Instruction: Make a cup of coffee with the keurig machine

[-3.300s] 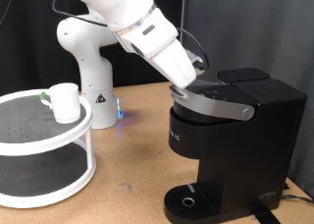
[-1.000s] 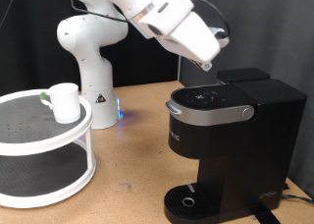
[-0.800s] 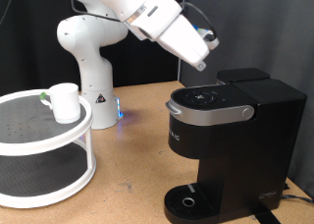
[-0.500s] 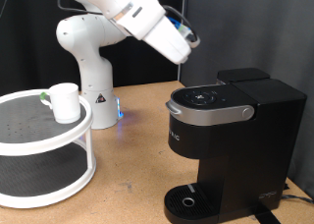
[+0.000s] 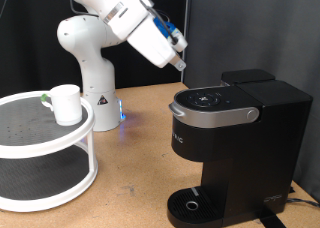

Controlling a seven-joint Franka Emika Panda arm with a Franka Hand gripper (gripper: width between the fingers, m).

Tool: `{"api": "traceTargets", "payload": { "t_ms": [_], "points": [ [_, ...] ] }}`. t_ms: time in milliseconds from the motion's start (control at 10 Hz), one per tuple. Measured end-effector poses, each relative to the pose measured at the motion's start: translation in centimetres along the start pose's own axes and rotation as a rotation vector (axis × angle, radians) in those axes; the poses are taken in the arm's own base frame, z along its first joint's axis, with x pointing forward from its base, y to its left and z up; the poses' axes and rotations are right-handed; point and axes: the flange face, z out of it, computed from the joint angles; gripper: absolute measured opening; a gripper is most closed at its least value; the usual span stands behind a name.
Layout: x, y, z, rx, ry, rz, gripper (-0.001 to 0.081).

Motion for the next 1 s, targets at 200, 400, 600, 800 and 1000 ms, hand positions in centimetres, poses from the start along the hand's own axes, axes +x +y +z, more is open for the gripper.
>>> {"api": "traceTargets", "payload": {
  "t_ms": [200,400,600,800,1000],
  "points": [
    [-1.7,-0.2,-1.1,-0.011,0.017,0.078,0.0001],
    [-3.2,-0.5,-2.9,-0.006,0.002,0.138,0.0001],
    [-4.0,-1.1,-3.5,0.002,0.0,0.145,0.0001],
    [-4.7,-1.0,-3.6,0.018,-0.058,0.203,0.0001],
    [-5.5,-0.7,-4.6,-0.004,-0.037,0.231,0.0001]
  ]
}}
